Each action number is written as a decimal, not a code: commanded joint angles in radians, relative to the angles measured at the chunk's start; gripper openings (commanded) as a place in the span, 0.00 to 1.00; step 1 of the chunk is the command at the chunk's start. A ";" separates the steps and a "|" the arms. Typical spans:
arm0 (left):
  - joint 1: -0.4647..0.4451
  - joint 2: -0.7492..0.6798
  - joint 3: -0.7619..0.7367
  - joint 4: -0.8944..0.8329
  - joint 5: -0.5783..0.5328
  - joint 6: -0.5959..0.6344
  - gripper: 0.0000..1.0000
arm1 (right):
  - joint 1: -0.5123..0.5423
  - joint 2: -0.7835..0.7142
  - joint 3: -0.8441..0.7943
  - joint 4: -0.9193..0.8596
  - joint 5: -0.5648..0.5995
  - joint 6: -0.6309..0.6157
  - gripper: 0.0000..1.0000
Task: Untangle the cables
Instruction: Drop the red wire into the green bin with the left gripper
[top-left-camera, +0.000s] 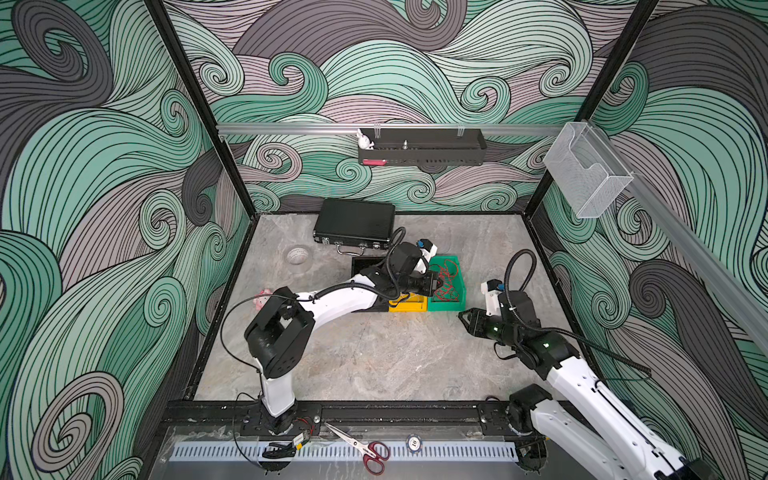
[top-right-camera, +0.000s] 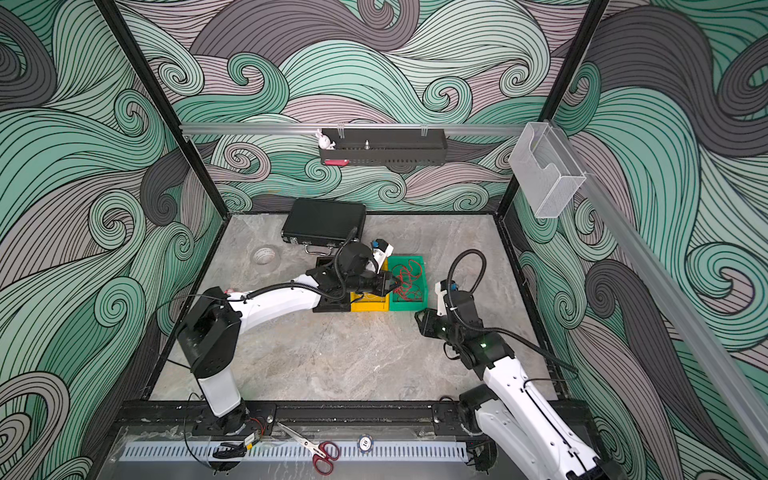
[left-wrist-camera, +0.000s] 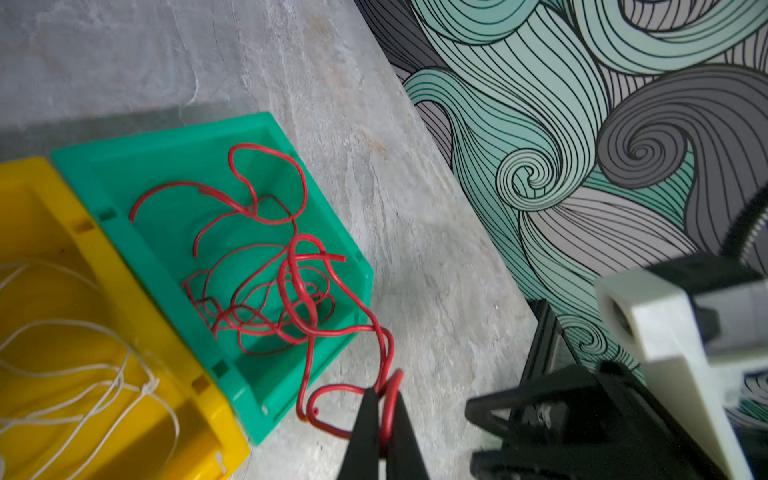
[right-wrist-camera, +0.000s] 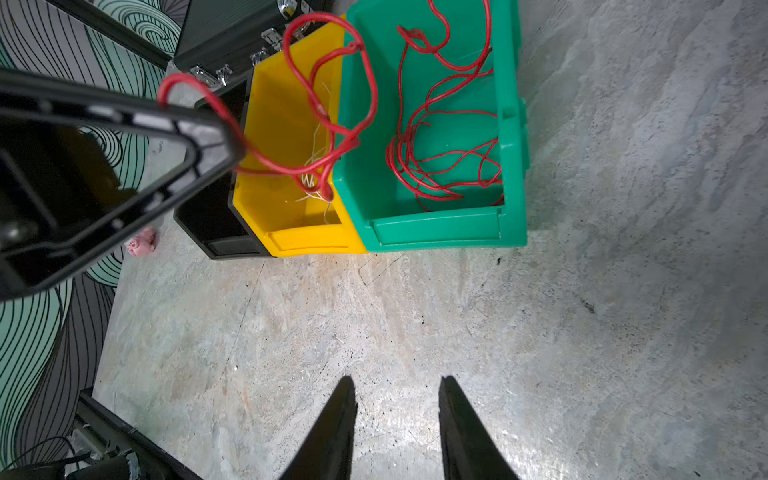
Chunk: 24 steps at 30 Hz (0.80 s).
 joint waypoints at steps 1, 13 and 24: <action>0.005 0.080 0.109 -0.095 -0.027 -0.047 0.00 | -0.016 -0.016 -0.019 -0.032 -0.001 -0.009 0.35; 0.007 0.232 0.304 -0.261 -0.116 -0.015 0.46 | -0.026 -0.040 -0.047 -0.034 -0.021 -0.020 0.36; 0.007 -0.007 0.171 -0.244 -0.184 0.014 0.57 | -0.030 -0.043 -0.032 -0.020 0.050 -0.024 0.40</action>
